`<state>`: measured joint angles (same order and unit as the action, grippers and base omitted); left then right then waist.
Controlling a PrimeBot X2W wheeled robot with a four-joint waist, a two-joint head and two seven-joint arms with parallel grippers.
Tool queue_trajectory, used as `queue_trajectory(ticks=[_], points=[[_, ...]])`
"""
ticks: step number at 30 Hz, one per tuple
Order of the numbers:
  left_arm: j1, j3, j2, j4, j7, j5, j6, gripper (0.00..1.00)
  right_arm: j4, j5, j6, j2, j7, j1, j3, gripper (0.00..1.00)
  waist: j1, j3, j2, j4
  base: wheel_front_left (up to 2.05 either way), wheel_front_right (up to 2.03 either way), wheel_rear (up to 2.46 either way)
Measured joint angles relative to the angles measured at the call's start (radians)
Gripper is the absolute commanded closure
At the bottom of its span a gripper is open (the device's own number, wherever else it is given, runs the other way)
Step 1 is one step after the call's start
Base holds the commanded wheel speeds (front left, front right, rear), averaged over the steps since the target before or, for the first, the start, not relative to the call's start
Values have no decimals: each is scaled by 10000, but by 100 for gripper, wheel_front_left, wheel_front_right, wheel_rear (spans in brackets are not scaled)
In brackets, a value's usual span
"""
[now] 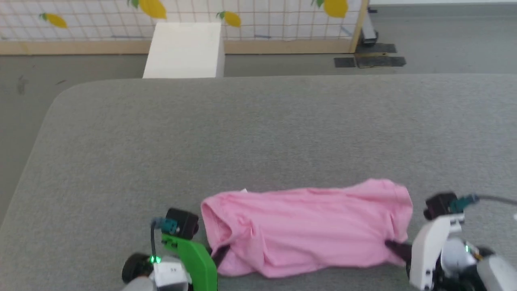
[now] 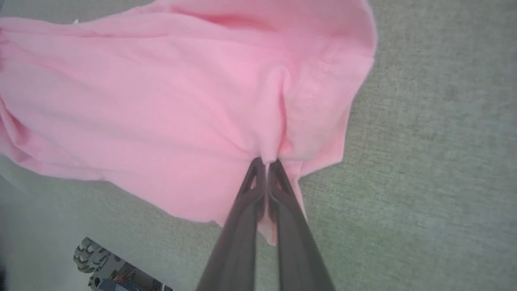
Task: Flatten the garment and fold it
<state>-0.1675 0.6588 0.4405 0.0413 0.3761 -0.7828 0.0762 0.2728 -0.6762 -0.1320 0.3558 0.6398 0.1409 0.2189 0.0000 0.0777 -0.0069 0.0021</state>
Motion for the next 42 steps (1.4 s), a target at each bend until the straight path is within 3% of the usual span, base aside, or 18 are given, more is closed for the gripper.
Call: queue_trajectory(ticks=[6, 7, 8, 9, 18, 22, 27, 33, 42], points=[[809, -136, 98, -56, -104, -247, 311, 100, -1057, 541, 0, -1016, 190, -1864, -1116, 100, 0, -218, 0, -404, 0, 0, 0], [823, -161, 98, -10, -157, -265, 357, 98, -1189, 677, 0, -1158, 136, -2040, -1231, 57, 0, -241, 0, -432, 0, 0, 0], [825, -192, 98, 31, -186, -267, 410, 9, -1331, 834, 0, -1264, 73, -2182, -1296, 0, 0, -256, 0, -456, 0, 0, 0], [842, -234, 96, 61, -274, -267, 481, 0, -1484, 997, 0, -1363, -94, -2279, -1358, 0, -1, -262, 0, -478, 0, 0, 0], [956, -938, 67, -291, -1981, 217, 1304, 0, -2541, 2380, 0, -1804, -2259, -2539, -2031, 0, 0, -375, 0, -497, 0, 0, 0], [1097, -1256, 29, -589, -2878, 525, 1553, 0, -2849, 2759, 0, -1939, -2525, -2670, -2474, 0, 0, -445, 0, -441, 0, 0, 0], [1239, -1544, 63, -882, -3960, 1039, 1862, 0, -3037, 2800, 0, -1670, -1927, -2674, -2934, 0, 0, -543, 0, -330, 0, 0, 0], [1255, -1862, 169, -1170, -5567, 2056, 2261, 0, -2999, 2564, 2, -991, -387, -2668, -3242, 0, 0, -605, 0, 17, 0, 0, 0], [1261, -2460, 167, -1352, -6259, 2688, 2414, 0, -2539, 2165, 0, -612, 1097, -2461, -3160, 0, 0, -498, 0, 680, 0, 0, 0]])
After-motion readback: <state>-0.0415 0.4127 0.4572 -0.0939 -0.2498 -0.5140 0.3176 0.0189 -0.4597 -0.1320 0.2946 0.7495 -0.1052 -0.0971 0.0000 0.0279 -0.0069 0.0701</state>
